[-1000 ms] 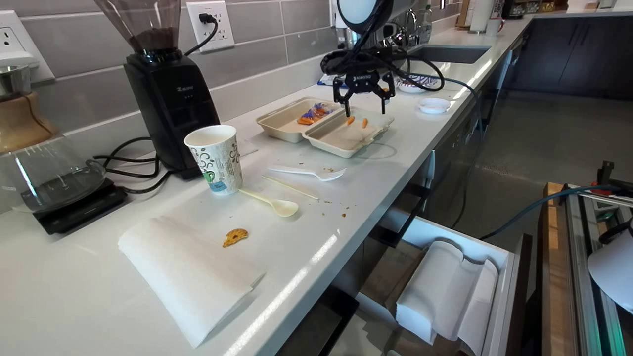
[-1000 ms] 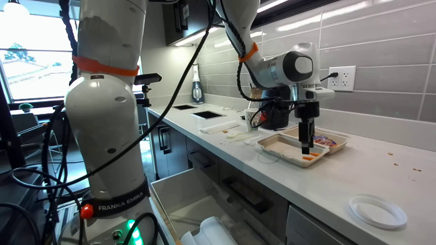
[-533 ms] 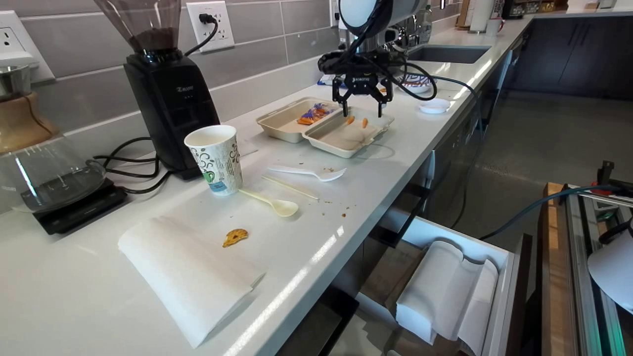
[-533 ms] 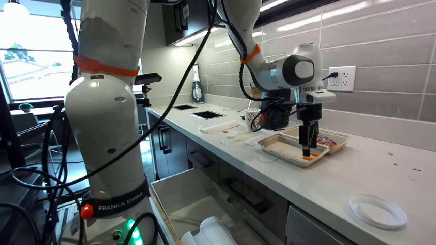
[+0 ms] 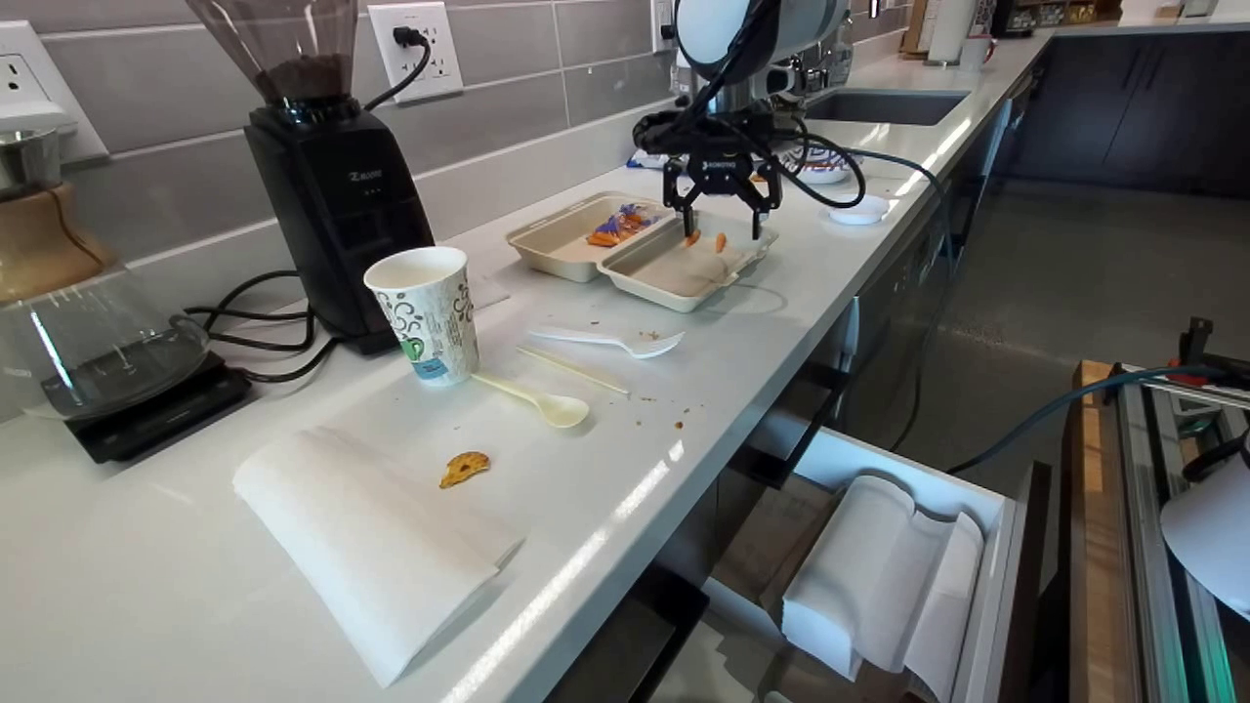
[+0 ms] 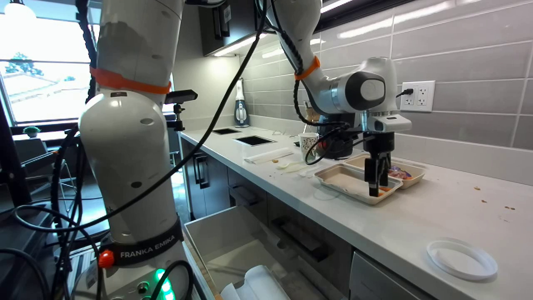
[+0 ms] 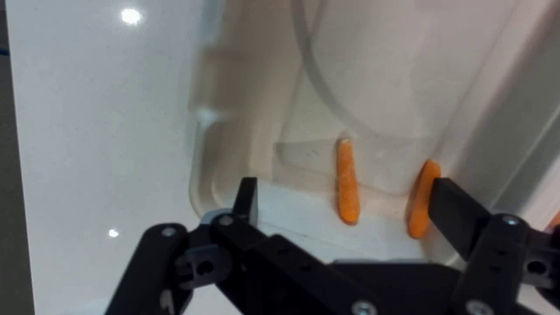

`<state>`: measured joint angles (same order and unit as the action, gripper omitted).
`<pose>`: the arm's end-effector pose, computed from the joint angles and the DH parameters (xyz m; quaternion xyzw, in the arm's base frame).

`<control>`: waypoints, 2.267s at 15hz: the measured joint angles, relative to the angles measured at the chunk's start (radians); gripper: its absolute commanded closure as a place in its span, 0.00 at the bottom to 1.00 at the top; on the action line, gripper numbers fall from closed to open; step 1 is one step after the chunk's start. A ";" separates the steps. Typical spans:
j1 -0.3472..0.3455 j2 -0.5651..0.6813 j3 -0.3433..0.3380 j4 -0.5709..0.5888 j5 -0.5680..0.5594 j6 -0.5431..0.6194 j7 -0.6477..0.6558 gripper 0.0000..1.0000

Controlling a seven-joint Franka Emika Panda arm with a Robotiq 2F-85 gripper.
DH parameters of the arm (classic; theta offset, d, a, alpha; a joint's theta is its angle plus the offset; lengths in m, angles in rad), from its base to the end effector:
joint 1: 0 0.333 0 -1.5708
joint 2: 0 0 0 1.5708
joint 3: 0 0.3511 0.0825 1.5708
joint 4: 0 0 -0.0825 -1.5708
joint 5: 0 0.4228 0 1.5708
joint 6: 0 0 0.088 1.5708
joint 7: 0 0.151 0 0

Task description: Put the orange objects in the plastic

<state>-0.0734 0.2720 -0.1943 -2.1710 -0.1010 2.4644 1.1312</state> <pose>0.5784 -0.1624 0.2325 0.7907 -0.6094 0.0354 0.0475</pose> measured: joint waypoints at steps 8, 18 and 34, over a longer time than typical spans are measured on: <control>0.001 0.019 0.000 -0.002 0.020 0.060 0.001 0.30; 0.001 0.020 -0.004 0.000 0.021 0.072 0.006 1.00; 0.005 -0.009 -0.011 0.000 0.018 0.080 0.007 0.97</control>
<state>-0.0683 0.2629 -0.2057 -2.1714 -0.0834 2.5443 1.1379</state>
